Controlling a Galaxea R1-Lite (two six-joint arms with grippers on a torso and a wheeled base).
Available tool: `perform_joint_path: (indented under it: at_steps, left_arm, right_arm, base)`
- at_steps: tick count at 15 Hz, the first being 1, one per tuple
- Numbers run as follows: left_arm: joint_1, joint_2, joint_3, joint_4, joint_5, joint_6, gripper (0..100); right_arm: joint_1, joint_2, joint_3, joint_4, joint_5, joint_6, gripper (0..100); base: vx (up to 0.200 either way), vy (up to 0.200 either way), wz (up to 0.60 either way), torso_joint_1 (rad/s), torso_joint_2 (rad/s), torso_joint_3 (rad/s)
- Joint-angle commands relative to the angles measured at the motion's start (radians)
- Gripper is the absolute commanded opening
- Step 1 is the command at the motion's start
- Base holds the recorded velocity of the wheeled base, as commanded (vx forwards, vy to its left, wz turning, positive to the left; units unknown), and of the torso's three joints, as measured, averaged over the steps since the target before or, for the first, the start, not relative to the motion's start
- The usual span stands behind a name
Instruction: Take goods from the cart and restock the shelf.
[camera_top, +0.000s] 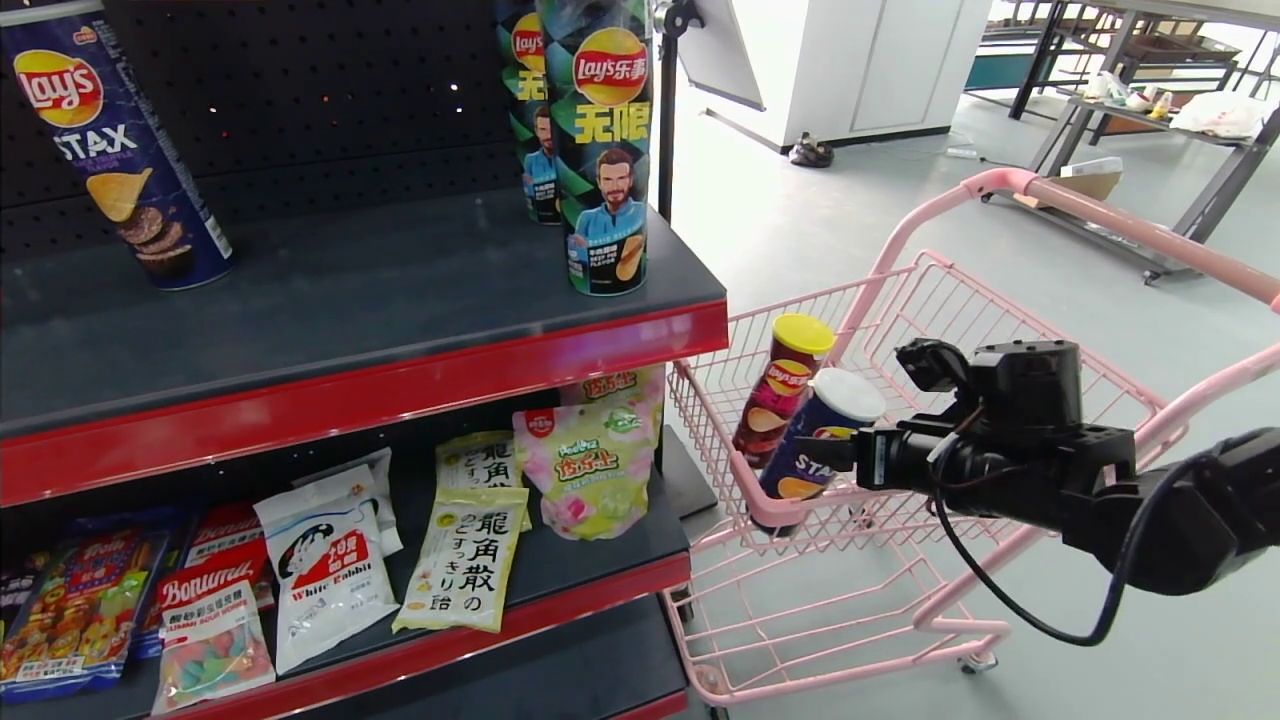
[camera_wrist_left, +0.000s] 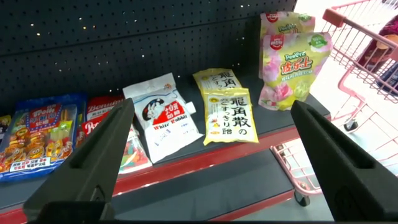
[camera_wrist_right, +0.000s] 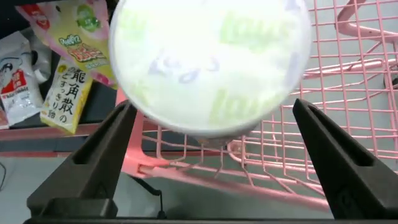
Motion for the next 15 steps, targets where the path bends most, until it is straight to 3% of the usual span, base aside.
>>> perform_joint_path:
  at_steps: [1, 8, 9, 15]
  left_arm:
    - [0.0, 0.001, 0.001, 0.0, 0.0, -0.001, 100]
    - [0.0, 0.001, 0.001, 0.0, 0.0, -0.001, 100]
    - [0.0, 0.001, -0.001, 0.0, 0.0, 0.001, 100]
    - [0.0, 0.001, -0.001, 0.0, 0.0, -0.001, 100]
  right_arm:
    - [0.014, 0.06, -0.027, -0.019, -0.021, 0.001, 100]
    - [0.029, 0.136, -0.087, -0.074, -0.07, 0.013, 100]
    - [0.037, 0.136, -0.087, -0.074, -0.079, 0.027, 0]
    - [0.075, 0.084, -0.058, -0.073, -0.105, 0.051, 0]
  base:
    - [0.0, 0.0, 0.0, 0.0, 0.0, 0.0]
    - [0.0, 0.0, 0.0, 0.0, 0.0, 0.0]
    - [0.0, 0.0, 0.0, 0.0, 0.0, 0.0]
    - [0.0, 0.0, 0.0, 0.0, 0.0, 0.0]
